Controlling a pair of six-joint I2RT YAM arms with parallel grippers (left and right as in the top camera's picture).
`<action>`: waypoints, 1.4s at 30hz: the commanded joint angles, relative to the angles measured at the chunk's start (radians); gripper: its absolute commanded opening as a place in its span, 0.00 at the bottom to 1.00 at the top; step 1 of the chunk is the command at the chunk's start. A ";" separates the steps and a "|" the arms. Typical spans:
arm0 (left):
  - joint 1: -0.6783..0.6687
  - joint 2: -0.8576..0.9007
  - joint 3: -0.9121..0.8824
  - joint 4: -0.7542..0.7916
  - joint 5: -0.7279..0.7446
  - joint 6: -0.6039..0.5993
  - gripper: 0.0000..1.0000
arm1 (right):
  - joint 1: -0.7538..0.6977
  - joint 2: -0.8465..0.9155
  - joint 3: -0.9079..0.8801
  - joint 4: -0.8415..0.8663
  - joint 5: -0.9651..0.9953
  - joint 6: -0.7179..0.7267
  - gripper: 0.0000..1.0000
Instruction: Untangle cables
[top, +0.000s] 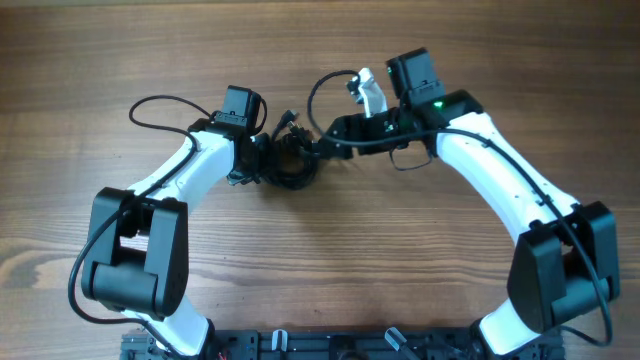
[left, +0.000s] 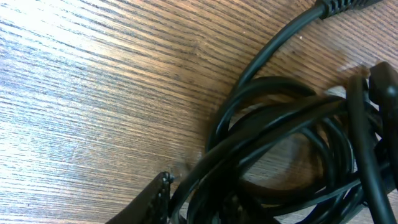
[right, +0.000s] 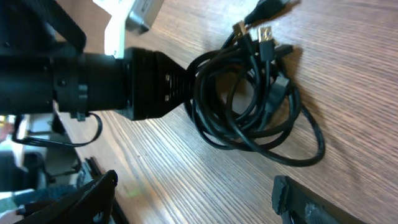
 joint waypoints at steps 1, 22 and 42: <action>-0.003 0.010 -0.013 0.006 -0.003 0.001 0.27 | 0.052 -0.007 0.007 0.013 0.090 -0.019 0.85; -0.003 0.010 -0.013 -0.027 0.085 0.269 0.15 | 0.090 -0.006 0.007 0.200 0.330 0.032 0.84; -0.003 0.010 -0.013 -0.020 0.152 0.328 0.64 | 0.119 0.150 0.001 0.177 0.257 -0.129 0.85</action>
